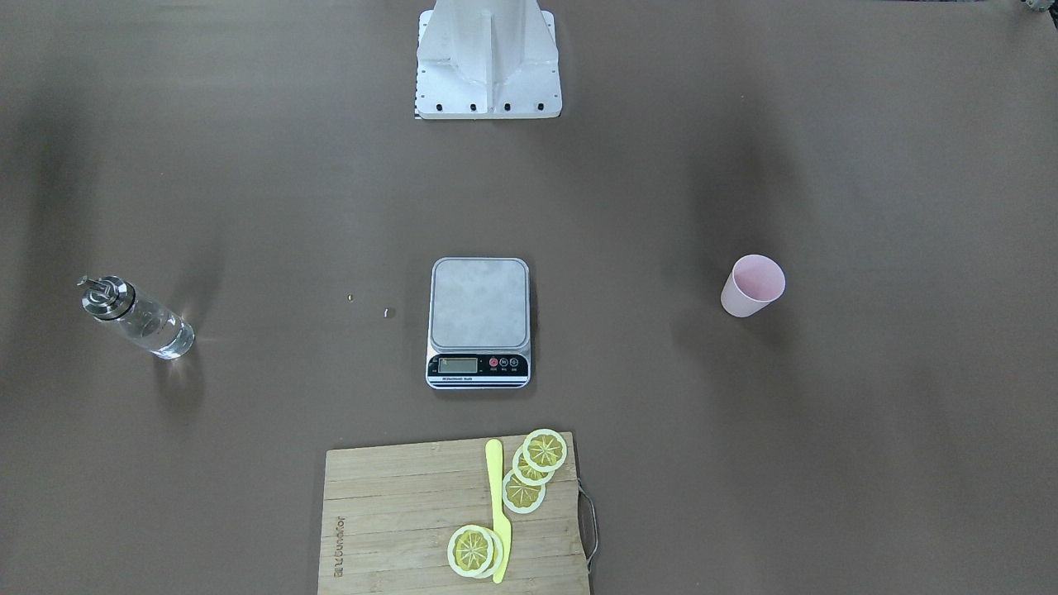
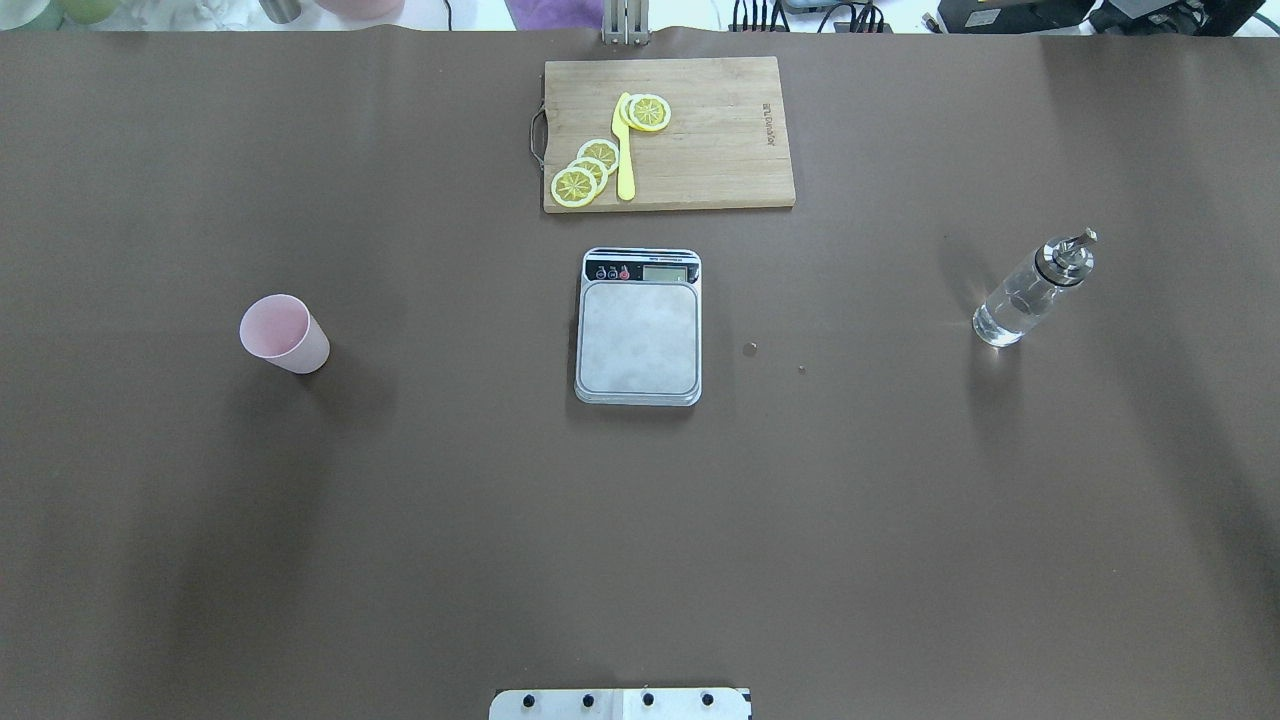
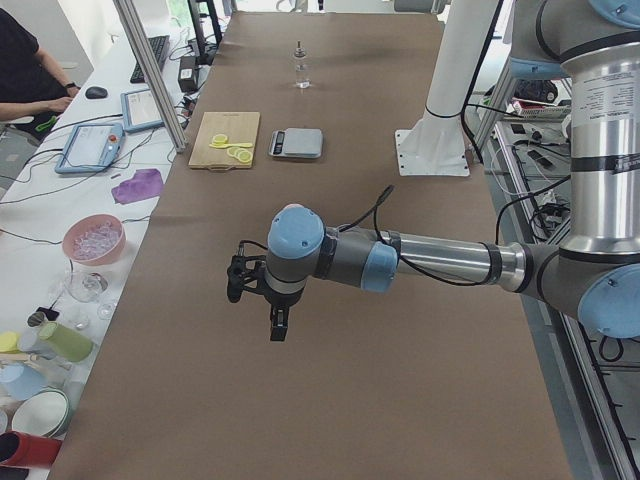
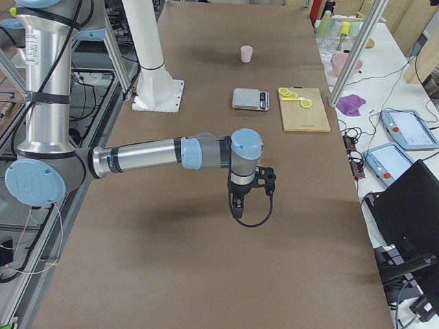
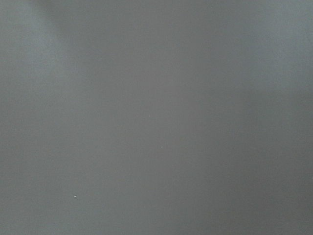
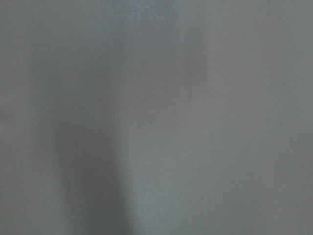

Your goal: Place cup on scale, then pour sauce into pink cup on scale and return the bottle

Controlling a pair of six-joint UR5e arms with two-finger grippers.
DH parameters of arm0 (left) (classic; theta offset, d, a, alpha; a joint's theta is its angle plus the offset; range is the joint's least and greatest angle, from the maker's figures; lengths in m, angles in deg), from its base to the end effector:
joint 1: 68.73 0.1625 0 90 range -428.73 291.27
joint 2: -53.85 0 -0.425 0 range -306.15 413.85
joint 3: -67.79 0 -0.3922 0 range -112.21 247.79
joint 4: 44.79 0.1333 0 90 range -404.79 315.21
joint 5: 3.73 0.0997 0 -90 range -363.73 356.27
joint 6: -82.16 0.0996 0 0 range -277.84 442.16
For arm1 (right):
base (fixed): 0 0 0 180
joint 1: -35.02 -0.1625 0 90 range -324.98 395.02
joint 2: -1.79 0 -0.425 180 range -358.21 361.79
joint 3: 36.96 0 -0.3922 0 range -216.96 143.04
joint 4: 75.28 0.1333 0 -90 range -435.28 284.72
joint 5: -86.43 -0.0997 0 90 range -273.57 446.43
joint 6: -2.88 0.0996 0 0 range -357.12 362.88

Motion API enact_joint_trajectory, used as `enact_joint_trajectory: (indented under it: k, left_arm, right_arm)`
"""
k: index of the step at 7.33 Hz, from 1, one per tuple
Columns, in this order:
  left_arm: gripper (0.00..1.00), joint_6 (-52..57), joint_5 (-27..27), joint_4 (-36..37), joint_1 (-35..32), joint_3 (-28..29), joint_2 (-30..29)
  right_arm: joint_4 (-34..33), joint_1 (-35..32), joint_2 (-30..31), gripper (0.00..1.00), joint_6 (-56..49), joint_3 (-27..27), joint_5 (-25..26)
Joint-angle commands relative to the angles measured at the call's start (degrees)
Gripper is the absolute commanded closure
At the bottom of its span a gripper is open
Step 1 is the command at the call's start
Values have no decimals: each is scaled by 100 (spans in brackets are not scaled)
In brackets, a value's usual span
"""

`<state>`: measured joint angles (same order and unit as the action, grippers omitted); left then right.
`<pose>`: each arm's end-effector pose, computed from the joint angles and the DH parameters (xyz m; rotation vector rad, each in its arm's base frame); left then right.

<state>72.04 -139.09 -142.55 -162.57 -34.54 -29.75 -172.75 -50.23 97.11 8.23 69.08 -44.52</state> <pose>-0.0928 -0.4510 0.5887 0.1829 0.7994 -0.1353 0.0305 -0.4538 0.5822 -0.0088 -0.7165 -0.0103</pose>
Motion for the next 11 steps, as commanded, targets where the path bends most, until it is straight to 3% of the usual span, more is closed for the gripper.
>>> enact_joint_trajectory:
  k: [1, 11]
  left_arm:
    - [0, 1, 1, 37, 15, 151, -15]
    - [0, -69, -60, -15, 59, -15, -15]
  right_arm:
    - [0, 0, -13, 0, 10, 13, 0]
    - [9, 9, -39, 0, 10, 101, -80]
